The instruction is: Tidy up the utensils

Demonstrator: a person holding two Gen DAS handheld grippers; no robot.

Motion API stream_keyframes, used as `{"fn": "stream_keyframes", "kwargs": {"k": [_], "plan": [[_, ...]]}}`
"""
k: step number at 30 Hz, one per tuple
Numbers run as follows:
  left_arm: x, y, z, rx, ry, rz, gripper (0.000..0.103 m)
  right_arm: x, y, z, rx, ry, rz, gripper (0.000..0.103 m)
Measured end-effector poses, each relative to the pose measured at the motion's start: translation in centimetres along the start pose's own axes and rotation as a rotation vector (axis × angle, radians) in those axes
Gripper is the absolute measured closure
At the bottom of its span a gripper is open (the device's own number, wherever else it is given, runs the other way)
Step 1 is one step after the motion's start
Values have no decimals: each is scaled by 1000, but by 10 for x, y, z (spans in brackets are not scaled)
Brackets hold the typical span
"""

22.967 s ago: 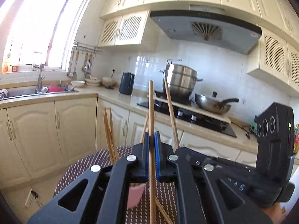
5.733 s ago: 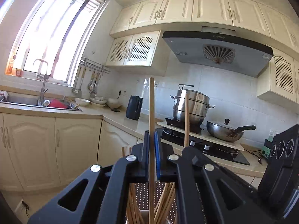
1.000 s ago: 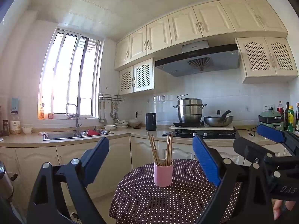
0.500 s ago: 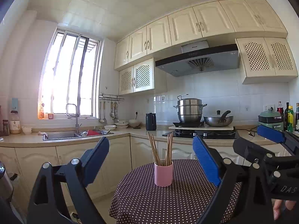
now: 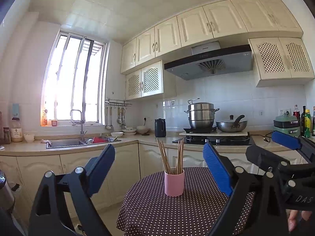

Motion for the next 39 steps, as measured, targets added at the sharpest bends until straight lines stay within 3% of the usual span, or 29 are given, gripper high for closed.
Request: {"fn": "stream_keyframes", "kwargs": {"k": [7,15,20,27,35,39], "plan": [[-14,-6,17,15,-32,-1,14,-16,0,21,5,-40,10,12],[-55,-14,62,2,-157,-42,14,-56,6,67,3,-158,18,12],[-98,-23,106,6,-321,-91,14,-94,21,107,-2,-285,46,12],[-192,-56,188,117,-728,-158,14,-167,62,184,-67,-566,73,11],[-258,-78,260,180,-941,-261,14,-232,106,267,-172,-844,56,10],[-287,-81,292,209,-1007,-268,14,-261,112,299,-164,-945,13,10]]}}
Point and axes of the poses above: each gripper's, at about its wrist camera, not at the fingertips, and z roughly the way its jaws point, y to its right, x to its top, the point moved 8 cm from there along z, roughly the way its jaws point, and after that the axes turned 9 degrees about -x, right-handed, at the moved point
